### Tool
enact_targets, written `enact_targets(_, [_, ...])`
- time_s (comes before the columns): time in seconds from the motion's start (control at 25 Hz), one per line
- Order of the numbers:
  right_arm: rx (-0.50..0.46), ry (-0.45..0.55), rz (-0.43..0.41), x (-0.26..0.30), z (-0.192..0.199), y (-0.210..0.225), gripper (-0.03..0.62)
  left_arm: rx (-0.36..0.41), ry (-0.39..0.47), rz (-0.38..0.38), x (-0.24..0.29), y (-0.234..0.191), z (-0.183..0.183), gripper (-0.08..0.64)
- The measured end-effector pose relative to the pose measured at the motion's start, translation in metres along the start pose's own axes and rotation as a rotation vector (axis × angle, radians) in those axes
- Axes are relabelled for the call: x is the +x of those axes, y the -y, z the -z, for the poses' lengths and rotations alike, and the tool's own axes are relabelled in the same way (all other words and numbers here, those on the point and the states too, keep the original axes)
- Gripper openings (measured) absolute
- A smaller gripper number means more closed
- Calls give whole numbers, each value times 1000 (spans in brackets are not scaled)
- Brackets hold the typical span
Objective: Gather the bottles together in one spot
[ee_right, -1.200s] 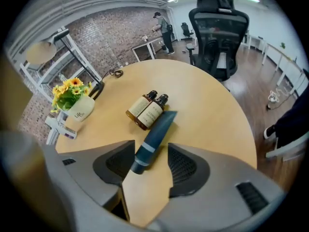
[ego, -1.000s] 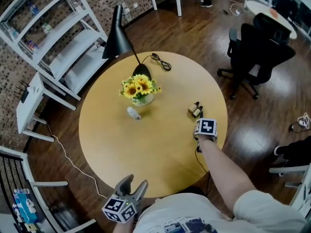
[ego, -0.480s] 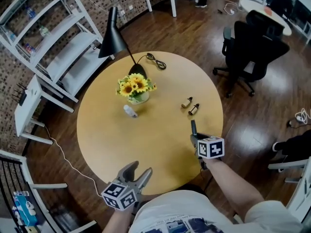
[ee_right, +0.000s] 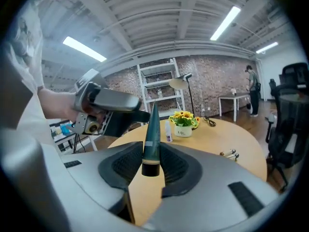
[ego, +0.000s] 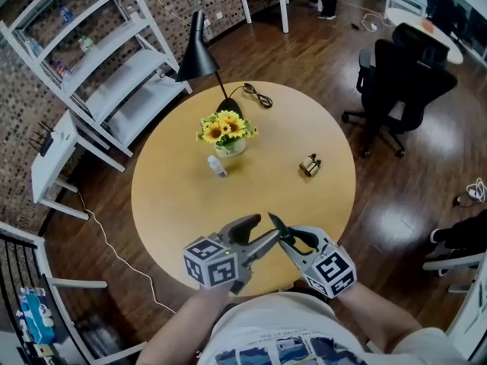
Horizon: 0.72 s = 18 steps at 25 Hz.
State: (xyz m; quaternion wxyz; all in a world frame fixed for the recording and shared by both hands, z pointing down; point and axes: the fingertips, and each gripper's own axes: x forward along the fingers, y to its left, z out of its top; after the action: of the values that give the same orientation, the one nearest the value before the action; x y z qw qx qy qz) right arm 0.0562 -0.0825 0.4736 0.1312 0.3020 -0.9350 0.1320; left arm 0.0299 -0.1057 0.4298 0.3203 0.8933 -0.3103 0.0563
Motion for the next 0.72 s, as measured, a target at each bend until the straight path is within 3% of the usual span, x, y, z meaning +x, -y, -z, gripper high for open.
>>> enact_targets(0.2, [-98, 12, -3, -4, -2, -22, 133, -24, -40, 3, 8, 2, 13, 286])
enact_targets(0.28, [-98, 15, -7, -5, 0, -24, 133, -19, -38, 6, 6, 3, 13, 218])
enact_targets(0.32, [-102, 16, -6, -5, 0, -24, 133, -9, -39, 7, 5, 4, 13, 179])
enact_targets(0.6, [-134, -10, 1, 5, 7, -23, 138, 89, -35, -34, 0, 2, 8, 172])
enact_targets(0.72, [-106, -52, 2, 8, 20, -15, 221, 136, -12, -103, 2, -16, -5, 170])
